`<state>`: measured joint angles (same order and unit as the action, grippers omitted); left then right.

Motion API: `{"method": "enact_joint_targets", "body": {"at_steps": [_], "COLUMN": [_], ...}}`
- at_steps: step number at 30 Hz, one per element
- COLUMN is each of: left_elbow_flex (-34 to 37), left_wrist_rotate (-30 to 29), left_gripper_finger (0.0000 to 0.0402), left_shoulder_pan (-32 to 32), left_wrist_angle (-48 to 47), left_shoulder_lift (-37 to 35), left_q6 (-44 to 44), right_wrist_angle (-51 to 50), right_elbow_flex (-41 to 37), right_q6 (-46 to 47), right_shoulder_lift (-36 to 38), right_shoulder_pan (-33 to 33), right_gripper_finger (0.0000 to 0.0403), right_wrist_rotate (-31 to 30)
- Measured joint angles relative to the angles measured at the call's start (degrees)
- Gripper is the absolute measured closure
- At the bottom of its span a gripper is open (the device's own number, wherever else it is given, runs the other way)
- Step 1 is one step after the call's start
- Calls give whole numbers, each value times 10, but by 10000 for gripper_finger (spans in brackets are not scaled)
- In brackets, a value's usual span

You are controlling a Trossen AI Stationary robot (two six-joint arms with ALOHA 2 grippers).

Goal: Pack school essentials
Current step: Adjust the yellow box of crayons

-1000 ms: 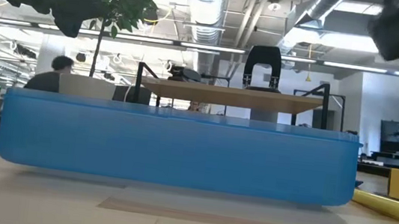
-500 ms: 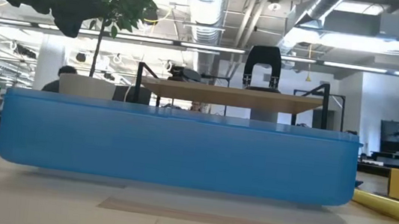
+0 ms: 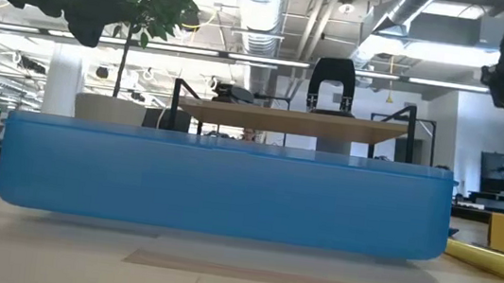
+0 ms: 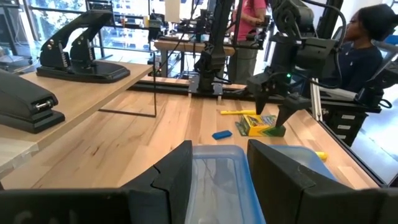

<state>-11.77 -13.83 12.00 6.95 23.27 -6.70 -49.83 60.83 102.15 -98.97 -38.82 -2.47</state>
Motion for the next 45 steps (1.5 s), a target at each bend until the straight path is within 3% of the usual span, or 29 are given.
{"method": "enact_joint_targets", "body": {"at_steps": [21, 37, 45], "left_elbow_flex": [0, 0, 0], "left_wrist_rotate": [0, 0, -1], "left_gripper_finger": [257, 257, 257], "left_shoulder_pan": [0, 0, 0], "left_wrist_angle": [-2, -8, -10], "left_shoulder_lift": [0, 0, 0], "left_q6": [0, 0, 0], "right_wrist_angle": [91, 115, 94], "right_elbow_flex": [-2, 1, -2], "right_q6": [4, -19, -52], "right_shoulder_lift": [11, -41, -29], "right_shoulder_pan": [25, 46, 54], "right_gripper_finger": [3, 3, 3], "right_wrist_rotate": [8, -5, -5]}}
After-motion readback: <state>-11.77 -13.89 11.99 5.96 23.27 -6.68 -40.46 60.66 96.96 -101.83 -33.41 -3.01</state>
